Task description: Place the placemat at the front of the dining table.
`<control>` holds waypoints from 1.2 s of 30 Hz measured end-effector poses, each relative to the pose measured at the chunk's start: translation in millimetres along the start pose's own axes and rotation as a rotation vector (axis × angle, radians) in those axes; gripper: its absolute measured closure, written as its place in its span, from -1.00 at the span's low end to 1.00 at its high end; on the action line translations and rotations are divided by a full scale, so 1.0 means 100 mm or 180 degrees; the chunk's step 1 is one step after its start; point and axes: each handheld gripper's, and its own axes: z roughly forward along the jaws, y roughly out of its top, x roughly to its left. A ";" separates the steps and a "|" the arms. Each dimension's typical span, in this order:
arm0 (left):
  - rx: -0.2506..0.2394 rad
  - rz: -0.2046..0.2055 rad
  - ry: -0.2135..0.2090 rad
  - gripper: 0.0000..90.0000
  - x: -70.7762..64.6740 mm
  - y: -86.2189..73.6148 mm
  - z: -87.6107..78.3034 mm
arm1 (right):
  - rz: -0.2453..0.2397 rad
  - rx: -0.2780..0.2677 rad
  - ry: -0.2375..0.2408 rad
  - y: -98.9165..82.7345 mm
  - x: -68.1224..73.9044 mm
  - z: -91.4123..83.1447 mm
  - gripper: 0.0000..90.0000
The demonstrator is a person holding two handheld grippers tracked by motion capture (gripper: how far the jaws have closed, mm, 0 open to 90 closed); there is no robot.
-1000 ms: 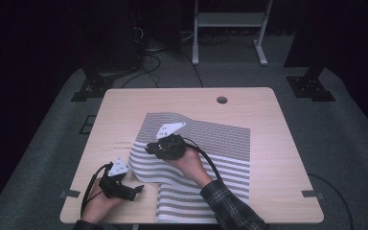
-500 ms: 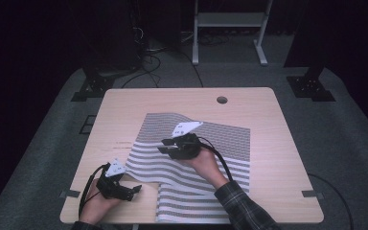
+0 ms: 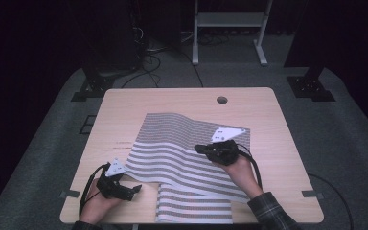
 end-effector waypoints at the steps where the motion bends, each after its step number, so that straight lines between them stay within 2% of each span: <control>1: 0.0002 0.0000 0.0000 -1.00 0.00 0.00 0.00 | 0.0016 0.0017 -0.0019 -0.05 -0.02 -0.05 0.96; 10: 0.0008 -0.0002 0.0004 -1.00 0.00 0.01 0.00 | 0.0205 0.0025 -0.0185 -0.42 -0.12 -0.46 0.99; 14: -0.0001 -0.0017 0.0008 -1.00 0.00 0.01 0.00 | 0.0230 0.0082 -0.0262 -0.56 -0.11 -0.62 0.98; 17: 0.0074 -0.0074 -0.0030 -1.00 0.02 0.04 -0.02 | 0.0272 0.0164 -0.0319 -0.70 -0.13 -0.73 0.98; 20: -0.0028 -0.0084 0.0024 -0.94 0.04 0.07 -0.11 | 0.0344 0.0229 -0.0372 -0.85 -0.15 -0.82 0.94; 25: -0.0386 -0.0162 0.0168 -0.85 0.08 0.13 -0.32 | 0.0409 0.0344 -0.0413 -1.04 -0.13 -0.93 0.72; 27: -0.0491 -0.0158 0.0194 -0.74 0.09 0.16 -0.38 | 0.0459 0.0388 -0.0415 -1.10 -0.12 -0.96 0.67; 29: -0.0508 -0.0160 0.0257 -0.66 0.09 0.17 -0.40 | 0.0489 0.0427 -0.0420 -1.15 -0.10 -0.98 0.61; 32: -0.0445 -0.0130 0.0198 -0.36 0.10 0.18 -0.37 | 0.0512 0.0514 -0.0408 -1.22 -0.05 -0.99 0.49; 36: -0.0332 -0.0136 0.0165 0.02 0.15 0.20 -0.29 | 0.0488 0.0618 -0.0409 -1.29 0.03 -0.99 0.46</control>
